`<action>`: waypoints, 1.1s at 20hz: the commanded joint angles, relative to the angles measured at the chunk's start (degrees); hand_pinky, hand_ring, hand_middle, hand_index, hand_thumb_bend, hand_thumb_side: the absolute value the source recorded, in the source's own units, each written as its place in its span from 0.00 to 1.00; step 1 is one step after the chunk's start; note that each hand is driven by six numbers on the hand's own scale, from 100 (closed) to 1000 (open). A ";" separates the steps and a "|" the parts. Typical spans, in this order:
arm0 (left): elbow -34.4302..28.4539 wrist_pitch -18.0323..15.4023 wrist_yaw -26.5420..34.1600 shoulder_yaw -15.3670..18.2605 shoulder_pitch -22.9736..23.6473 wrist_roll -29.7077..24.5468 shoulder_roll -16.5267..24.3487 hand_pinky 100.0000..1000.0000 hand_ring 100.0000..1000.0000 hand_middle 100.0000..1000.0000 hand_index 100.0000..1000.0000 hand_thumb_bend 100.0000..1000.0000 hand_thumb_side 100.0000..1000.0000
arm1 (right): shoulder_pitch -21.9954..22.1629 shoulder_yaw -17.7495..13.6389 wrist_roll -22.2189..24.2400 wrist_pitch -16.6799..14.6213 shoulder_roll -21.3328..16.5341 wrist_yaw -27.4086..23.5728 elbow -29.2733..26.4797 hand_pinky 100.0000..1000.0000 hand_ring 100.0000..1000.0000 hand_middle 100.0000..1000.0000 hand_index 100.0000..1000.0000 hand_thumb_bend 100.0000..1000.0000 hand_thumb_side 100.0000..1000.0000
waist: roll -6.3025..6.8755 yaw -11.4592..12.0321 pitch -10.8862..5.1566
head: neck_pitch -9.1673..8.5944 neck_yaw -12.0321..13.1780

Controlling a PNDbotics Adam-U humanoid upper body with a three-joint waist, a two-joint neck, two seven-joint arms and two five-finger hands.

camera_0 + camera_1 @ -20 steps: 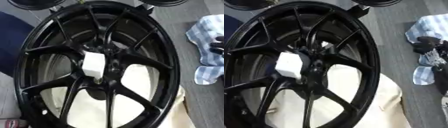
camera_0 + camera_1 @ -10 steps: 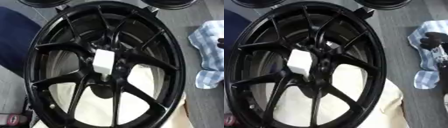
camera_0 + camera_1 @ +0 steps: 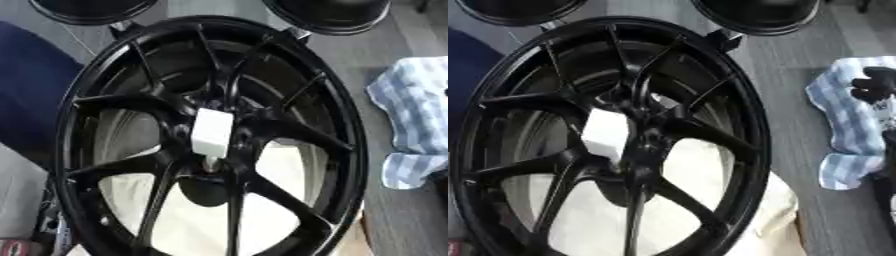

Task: Pull the pin out of the wheel hub.

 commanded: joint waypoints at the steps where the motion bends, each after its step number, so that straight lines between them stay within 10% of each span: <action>1: -0.79 0.76 -4.89 0.25 1.42 1.32 -3.26 0.78 0.57 0.29 0.42 0.00 0.10 | -0.35 -0.90 -0.15 -0.64 -0.76 -0.57 -0.72 0.74 0.70 0.67 0.53 0.24 0.35 | -0.11 -0.18 -0.95 | -1.05 -0.08; 6: -0.79 3.63 -8.17 -1.08 2.73 1.69 -8.60 0.80 0.61 0.38 0.52 0.00 0.13 | -0.50 -0.90 -0.03 -0.99 -0.29 -0.65 -0.72 0.74 0.70 0.67 0.53 0.24 0.35 | -0.98 -0.51 -0.49 | -2.01 0.41; 9: -0.79 4.93 -11.36 -1.41 3.22 0.90 -10.12 0.89 0.80 0.72 0.83 0.06 0.55 | -0.44 -0.87 0.09 -1.19 -0.15 -0.62 -0.72 0.74 0.70 0.67 0.53 0.24 0.35 | -1.34 -0.60 -0.34 | -2.69 0.52; 14: -0.79 6.72 -16.20 -2.06 3.45 -2.04 -12.91 0.94 0.89 0.83 0.91 0.33 1.00 | -0.36 -0.83 0.14 -1.20 0.14 -0.48 -0.72 0.74 0.70 0.67 0.53 0.24 0.35 | -1.76 -0.55 -0.13 | -3.54 0.27; 22: -0.79 2.93 -12.90 -3.01 1.40 3.63 -16.55 0.84 0.74 0.60 0.71 0.00 0.83 | -0.22 -0.82 0.18 -1.37 0.44 -0.33 -0.72 0.74 0.70 0.67 0.53 0.24 0.35 | -2.31 -0.56 0.03 | -3.51 0.21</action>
